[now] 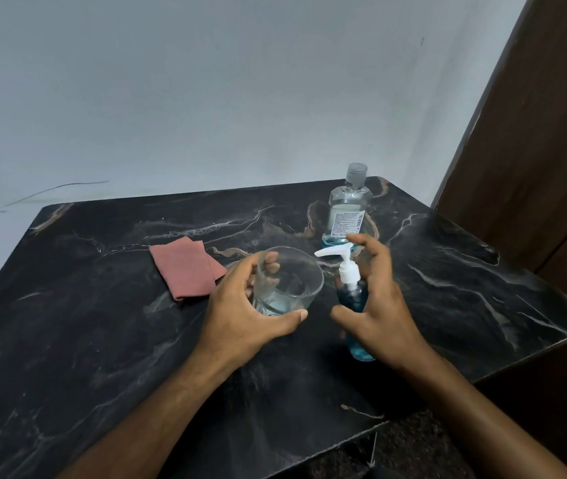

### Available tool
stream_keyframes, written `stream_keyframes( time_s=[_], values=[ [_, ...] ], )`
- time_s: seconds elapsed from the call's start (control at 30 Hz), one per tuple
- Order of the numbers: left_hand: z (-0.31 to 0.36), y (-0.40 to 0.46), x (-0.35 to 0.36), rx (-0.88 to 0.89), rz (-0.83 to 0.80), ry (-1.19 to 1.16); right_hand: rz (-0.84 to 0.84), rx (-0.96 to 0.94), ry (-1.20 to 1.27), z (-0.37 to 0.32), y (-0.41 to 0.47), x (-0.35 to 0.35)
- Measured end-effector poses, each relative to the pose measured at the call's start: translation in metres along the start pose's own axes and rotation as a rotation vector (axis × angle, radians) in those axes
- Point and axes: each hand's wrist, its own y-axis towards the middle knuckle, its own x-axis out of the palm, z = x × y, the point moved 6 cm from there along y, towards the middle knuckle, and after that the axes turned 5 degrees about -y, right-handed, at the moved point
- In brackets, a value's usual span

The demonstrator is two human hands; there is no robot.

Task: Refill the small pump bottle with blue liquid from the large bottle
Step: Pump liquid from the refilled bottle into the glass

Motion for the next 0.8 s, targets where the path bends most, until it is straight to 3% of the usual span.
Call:
stream_keyframes(
  time_s=[0.13,0.43,0.8],
  values=[
    [0.001,0.003,-0.005,-0.016,0.056,0.044,0.057,0.025,0.081,-0.004,0.007,-0.004],
    [-0.028,0.03,-0.021,-0.221,0.174,-0.057,0.006,0.041,-0.125,0.005,0.047,0.002],
    [-0.042,0.098,-0.033,-0.24,0.243,0.143,0.058,0.06,-0.205,0.019,0.065,-0.001]
  ],
)
